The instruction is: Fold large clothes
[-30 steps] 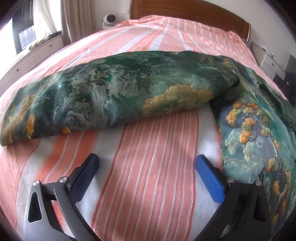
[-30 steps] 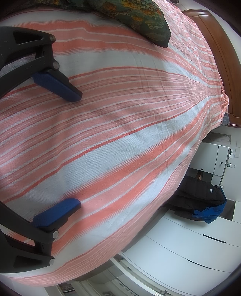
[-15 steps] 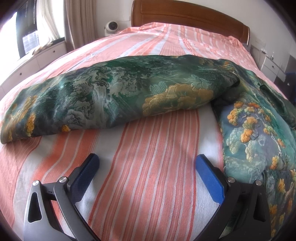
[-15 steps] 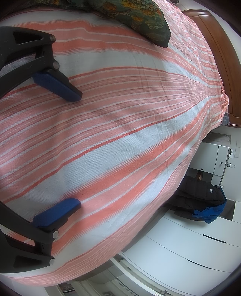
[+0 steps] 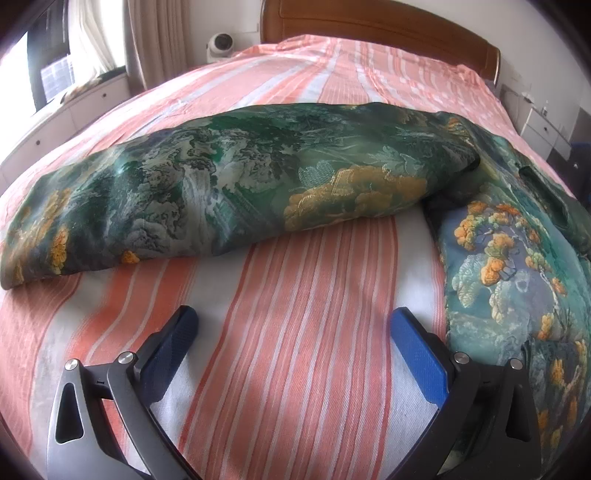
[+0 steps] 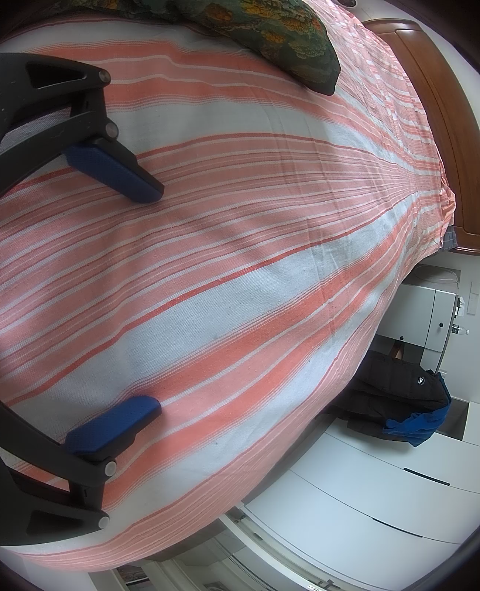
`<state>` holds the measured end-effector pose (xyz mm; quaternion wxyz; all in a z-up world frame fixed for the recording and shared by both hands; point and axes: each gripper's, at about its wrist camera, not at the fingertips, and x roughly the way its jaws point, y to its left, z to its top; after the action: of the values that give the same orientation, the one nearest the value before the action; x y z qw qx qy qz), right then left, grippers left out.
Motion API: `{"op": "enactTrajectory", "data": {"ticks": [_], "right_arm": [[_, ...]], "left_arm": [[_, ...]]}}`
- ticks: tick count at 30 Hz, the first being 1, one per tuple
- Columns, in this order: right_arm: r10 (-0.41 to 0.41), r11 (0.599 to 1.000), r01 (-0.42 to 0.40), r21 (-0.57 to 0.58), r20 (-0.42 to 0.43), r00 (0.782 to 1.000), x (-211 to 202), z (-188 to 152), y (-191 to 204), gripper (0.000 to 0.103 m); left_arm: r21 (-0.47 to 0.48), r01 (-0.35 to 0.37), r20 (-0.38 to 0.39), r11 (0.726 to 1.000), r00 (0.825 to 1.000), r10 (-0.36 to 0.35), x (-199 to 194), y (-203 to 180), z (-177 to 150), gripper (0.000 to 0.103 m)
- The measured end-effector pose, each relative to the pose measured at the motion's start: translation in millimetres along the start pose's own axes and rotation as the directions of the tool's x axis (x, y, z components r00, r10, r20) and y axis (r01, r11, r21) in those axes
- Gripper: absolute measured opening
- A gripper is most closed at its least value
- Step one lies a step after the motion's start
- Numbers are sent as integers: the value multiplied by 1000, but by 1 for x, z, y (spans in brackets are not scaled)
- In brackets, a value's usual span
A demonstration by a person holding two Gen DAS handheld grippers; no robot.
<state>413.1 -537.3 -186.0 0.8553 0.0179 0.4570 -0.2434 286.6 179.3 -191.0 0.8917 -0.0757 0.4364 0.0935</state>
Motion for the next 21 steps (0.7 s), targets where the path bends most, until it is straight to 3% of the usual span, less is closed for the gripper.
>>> {"op": "enactTrajectory", "data": {"ticks": [10, 18, 21], "right_arm": [[0, 1000, 0, 0, 0, 1000, 0, 0, 0, 103], [0, 1000, 0, 0, 0, 1000, 0, 0, 0, 103], [0, 1000, 0, 0, 0, 1000, 0, 0, 0, 103]], "left_arm": [[-77, 20, -10, 997, 1000, -21, -27, 9, 10, 103], [-148, -18, -53, 989, 999, 10, -33, 27, 22, 103], [-233, 32, -21, 972, 999, -37, -37, 48, 27, 103]]}}
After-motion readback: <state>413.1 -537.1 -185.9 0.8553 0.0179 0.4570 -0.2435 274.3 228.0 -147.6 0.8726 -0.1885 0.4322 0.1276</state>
